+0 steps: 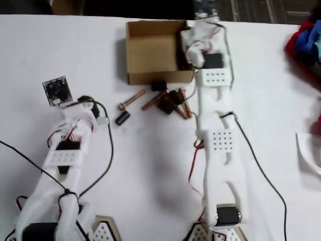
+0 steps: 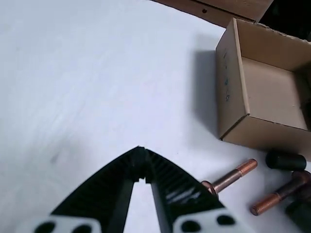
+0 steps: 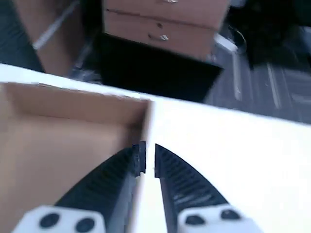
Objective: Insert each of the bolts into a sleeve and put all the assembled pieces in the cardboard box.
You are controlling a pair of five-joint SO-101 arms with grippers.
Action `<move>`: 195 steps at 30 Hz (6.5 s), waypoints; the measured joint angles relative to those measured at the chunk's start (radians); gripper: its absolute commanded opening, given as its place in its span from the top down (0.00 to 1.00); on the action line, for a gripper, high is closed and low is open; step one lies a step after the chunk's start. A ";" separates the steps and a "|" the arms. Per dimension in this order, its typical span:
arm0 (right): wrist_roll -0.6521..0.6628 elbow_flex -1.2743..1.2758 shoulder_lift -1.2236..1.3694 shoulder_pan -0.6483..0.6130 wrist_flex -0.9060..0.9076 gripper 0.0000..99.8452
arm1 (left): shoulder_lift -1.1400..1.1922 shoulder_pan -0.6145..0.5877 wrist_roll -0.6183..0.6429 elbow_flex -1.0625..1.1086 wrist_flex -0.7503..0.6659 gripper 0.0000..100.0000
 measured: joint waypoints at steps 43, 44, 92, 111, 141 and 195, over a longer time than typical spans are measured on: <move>-0.002 -0.011 -0.051 0.071 0.503 0.89 | 0.000 0.000 0.000 0.000 0.000 0.97; 0.000 -0.011 -0.075 0.064 0.551 0.86 | 0.000 0.000 0.000 0.000 0.000 0.97; 0.259 0.207 -0.048 -0.611 0.770 0.82 | 0.000 -0.512 0.002 -0.026 -0.055 0.97; 0.354 0.278 -0.028 -0.723 0.778 0.83 | 0.000 -0.502 0.002 -0.026 -0.055 0.97; 0.199 0.766 -0.313 -0.542 0.781 0.80 | 0.000 -0.500 0.002 -0.026 -0.058 0.97; 0.269 0.988 -0.407 -0.468 0.706 0.98 | 0.000 -0.500 0.002 -0.026 -0.058 0.97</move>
